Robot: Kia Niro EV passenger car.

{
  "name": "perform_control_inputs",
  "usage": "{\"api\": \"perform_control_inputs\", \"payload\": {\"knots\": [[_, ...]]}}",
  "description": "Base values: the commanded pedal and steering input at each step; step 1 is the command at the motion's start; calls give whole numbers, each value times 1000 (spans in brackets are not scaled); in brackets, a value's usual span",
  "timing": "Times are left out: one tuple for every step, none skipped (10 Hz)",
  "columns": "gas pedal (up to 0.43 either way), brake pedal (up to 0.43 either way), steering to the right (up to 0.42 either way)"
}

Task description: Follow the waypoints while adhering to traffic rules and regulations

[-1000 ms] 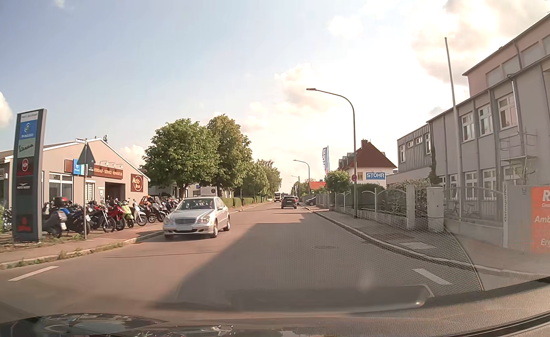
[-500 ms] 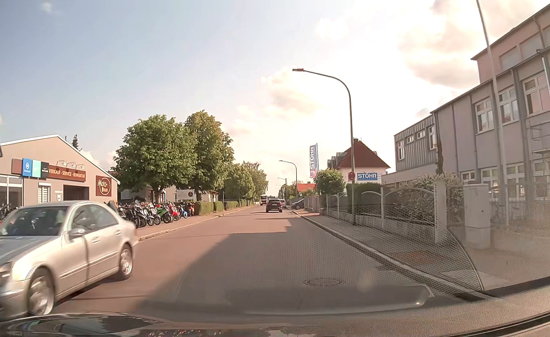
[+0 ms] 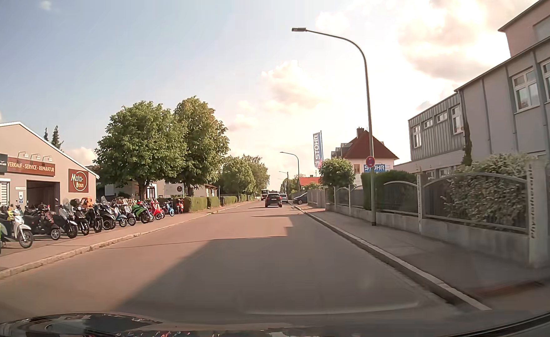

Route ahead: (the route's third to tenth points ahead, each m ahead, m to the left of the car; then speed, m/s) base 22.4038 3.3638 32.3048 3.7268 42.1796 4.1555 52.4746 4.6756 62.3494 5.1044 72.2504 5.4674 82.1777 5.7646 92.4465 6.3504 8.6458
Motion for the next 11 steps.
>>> {"api": "perform_control_inputs", "payload": {"knots": [[0,12,-19],[0,12,-19],[0,12,-19],[0,18,-19],[0,12,-18],[0,12,-17],[0,12,-12],[0,12,-9],[0,12,-10],[0,12,-10],[0,12,-10]]}}
